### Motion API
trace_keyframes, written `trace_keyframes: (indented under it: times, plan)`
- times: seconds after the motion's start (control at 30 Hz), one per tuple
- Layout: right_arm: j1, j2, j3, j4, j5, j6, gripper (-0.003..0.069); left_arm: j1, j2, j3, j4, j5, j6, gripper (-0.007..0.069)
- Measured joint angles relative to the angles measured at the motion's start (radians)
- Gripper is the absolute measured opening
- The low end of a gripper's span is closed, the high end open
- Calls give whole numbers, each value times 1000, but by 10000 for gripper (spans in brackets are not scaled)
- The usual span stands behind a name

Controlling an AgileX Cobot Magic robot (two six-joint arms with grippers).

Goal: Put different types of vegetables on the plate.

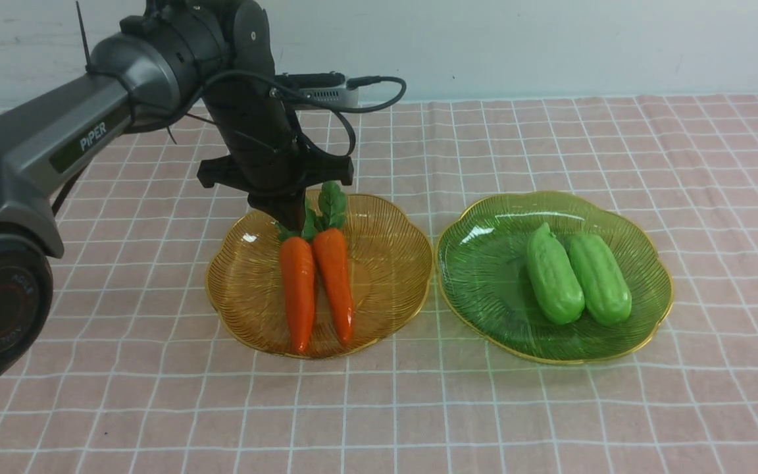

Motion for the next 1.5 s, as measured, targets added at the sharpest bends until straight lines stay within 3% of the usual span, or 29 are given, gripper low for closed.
trace_keyframes:
  times: [0.23, 0.37, 0.83, 1.0, 1.1, 1.27, 1.5]
  plan:
    - [-31, 0, 78, -87, 24, 0, -15, -55, -209, 44, -6, 7, 56, -3]
    - [-31, 0, 78, -104, 94, 0, -15, -87, -427, 240, -10, 13, 90, -3]
    - [-31, 0, 78, -105, 100, 42, -15, -87, -1137, 960, 39, -19, 89, -3]
    - [-31, 0, 78, -105, 100, 74, -15, -87, -1338, 1252, 16, -248, 64, -3]
    - [-31, 0, 78, -105, 100, 75, -15, -87, -1434, 1457, 13, -589, 5, -3]
    - [-31, 0, 78, -105, 100, 75, -15, -87, -1454, 1609, -3, -914, -17, -3]
    - [-31, 0, 78, -105, 100, 75, -15, -87, -1454, 1694, -5, -1030, -17, -3]
